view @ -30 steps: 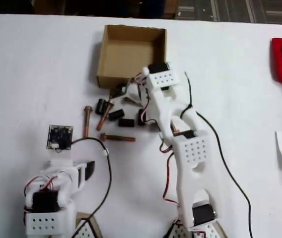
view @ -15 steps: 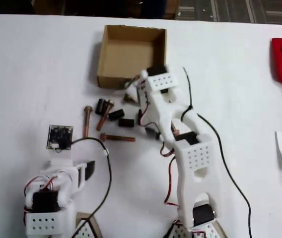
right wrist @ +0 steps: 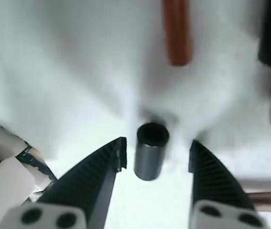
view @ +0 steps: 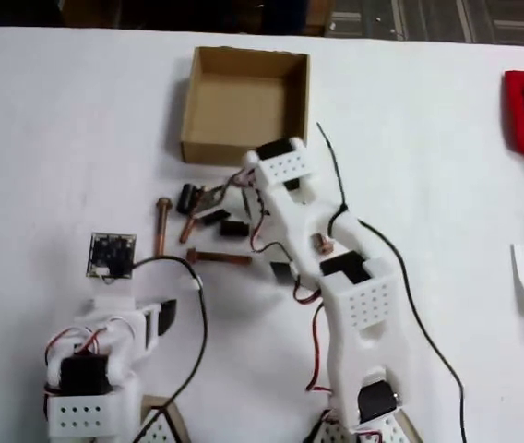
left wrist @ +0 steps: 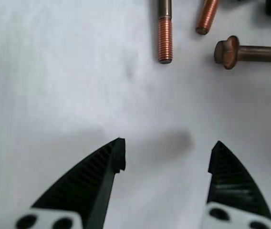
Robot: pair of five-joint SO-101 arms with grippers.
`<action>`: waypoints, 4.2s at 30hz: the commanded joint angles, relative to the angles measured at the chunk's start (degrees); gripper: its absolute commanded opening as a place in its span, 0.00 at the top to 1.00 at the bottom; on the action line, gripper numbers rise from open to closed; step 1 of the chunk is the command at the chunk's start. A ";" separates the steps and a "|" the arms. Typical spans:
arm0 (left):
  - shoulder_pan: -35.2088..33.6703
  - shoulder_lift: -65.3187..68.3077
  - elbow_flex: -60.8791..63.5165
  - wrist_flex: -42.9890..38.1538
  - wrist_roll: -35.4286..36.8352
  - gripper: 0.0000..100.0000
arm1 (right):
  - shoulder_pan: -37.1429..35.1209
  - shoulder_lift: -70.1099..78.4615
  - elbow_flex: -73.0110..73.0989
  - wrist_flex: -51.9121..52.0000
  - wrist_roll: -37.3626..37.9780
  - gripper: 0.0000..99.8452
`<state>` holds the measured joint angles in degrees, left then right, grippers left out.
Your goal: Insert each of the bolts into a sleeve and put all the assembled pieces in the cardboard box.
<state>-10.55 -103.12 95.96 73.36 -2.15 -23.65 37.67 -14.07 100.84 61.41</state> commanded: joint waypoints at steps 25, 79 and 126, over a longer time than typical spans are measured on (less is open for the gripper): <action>-0.53 -1.14 1.01 0.18 0.44 0.70 | 3.21 -12.53 13.89 -7.52 2.81 0.76; -0.53 -1.14 1.01 0.18 0.44 0.70 | -0.04 -21.85 38.24 -30.81 -4.31 0.76; -0.53 -1.14 1.01 0.18 0.44 0.70 | 2.07 -13.23 26.37 -14.90 -6.77 0.98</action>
<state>-10.55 -103.12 95.96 73.36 -2.15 -21.27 24.57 13.19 84.40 54.64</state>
